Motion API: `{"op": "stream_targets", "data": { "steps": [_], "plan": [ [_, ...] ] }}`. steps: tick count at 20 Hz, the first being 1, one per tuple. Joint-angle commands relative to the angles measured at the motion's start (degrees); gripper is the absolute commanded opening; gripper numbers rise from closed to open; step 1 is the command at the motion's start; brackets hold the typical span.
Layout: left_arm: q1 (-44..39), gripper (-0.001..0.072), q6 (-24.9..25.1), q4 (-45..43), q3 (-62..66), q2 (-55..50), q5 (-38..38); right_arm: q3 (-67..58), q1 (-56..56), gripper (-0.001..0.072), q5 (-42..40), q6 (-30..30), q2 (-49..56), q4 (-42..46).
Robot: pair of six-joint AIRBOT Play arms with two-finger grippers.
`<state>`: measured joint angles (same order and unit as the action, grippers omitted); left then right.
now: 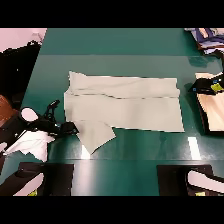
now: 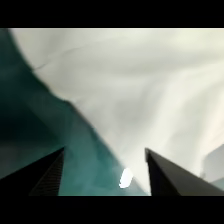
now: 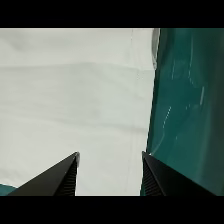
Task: Fold the shirts.
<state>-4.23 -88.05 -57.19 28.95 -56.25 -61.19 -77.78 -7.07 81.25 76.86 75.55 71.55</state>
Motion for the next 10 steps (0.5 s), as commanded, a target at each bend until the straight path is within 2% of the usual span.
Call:
{"op": "stream_targets", "data": {
  "steps": [1, 6, 7, 8, 9, 10],
  "plan": [
    [-3.1, 0.0607, -0.6, 4.1, -1.5, 0.4, 6.8, 0.0, 0.1, 0.0443, 0.8, 0.0, 0.0, 0.0],
    [-4.6, 0.0603, -0.7, 5.4, -1.5, 0.4, 9.8, 3.4, -0.1, 0.0442, 2.3, 0.0, -1.3, 0.1],
    [-4.6, 0.0445, -0.7, 5.5, -1.5, 0.4, 9.7, 6.2, -0.1, 0.0442, 1.3, 0.0, -2.3, 0.2],
    [-4.6, 0.0230, -0.6, 5.6, -1.5, 0.4, 9.7, 9.7, -0.1, 0.0442, 0.2, 0.0, -3.7, 0.2],
    [-4.6, 0.0084, -0.5, 5.6, -1.4, 0.4, 9.7, 13.2, -0.1, 0.0442, -0.9, 0.0, -5.1, 0.2],
    [-4.6, 0.0026, -0.4, 5.7, -1.4, 0.4, 9.7, 16.7, -0.5, 0.0442, -1.7, 0.0, -6.5, 0.2]
  ]
}}
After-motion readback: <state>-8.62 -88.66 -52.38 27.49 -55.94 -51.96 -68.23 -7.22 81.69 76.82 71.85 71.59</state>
